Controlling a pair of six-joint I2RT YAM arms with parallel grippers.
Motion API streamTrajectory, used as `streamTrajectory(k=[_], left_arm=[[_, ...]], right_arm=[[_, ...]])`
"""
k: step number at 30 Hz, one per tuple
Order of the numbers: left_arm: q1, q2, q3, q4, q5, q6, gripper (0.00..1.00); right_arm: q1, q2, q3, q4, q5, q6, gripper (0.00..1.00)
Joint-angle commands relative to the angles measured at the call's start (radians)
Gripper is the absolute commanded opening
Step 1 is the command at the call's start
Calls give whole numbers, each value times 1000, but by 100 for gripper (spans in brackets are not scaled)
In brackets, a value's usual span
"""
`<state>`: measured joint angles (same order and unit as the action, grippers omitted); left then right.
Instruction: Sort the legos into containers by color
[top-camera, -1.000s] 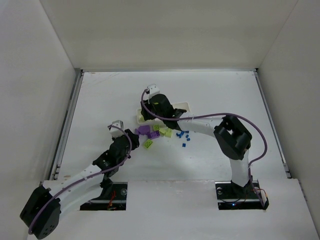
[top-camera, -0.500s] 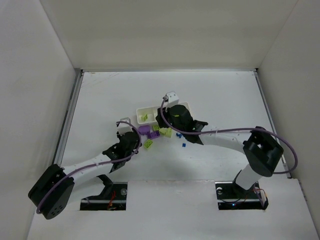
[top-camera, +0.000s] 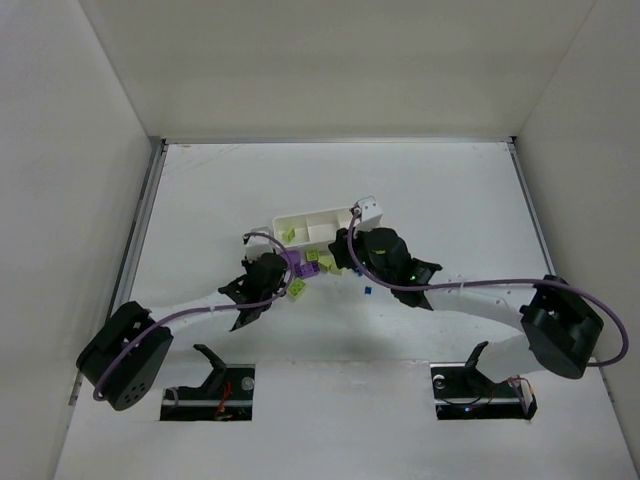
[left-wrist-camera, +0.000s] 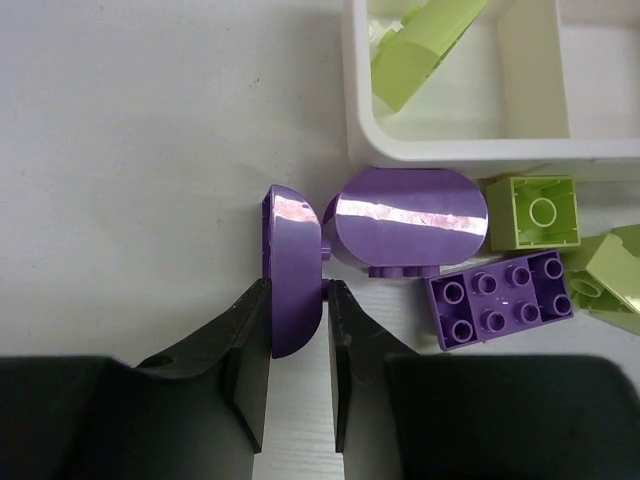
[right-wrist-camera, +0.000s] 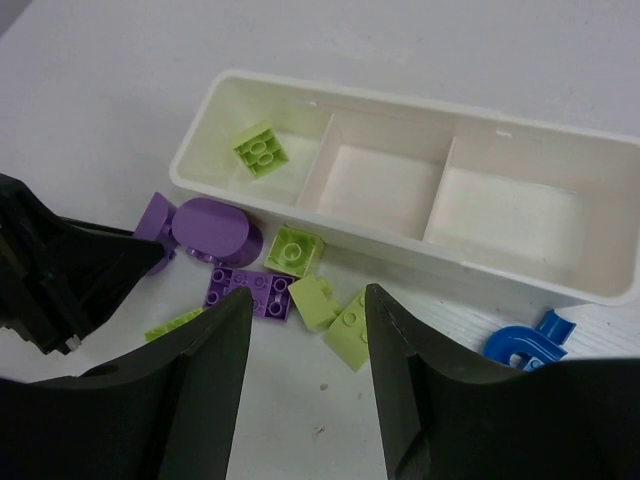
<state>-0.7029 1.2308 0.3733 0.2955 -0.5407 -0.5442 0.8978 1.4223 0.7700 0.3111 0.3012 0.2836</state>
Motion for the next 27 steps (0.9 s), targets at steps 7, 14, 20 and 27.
streamTrajectory(k=[7,14,20,27], left_arm=[[-71,-311,47,-269,-84,-45,11],[-137,-268,234,-234,14,-76,12],[-192,80,426,3,131,-54,13],[-157,381,654,80,274,-33,14]], right_arm=[[-58,-137,-116,160,32,74,55],[-167,-210,-182,168,130,172,54],[-263,-264,-244,172,180,227,53],[-293,-252,-261,183,182,258,55]])
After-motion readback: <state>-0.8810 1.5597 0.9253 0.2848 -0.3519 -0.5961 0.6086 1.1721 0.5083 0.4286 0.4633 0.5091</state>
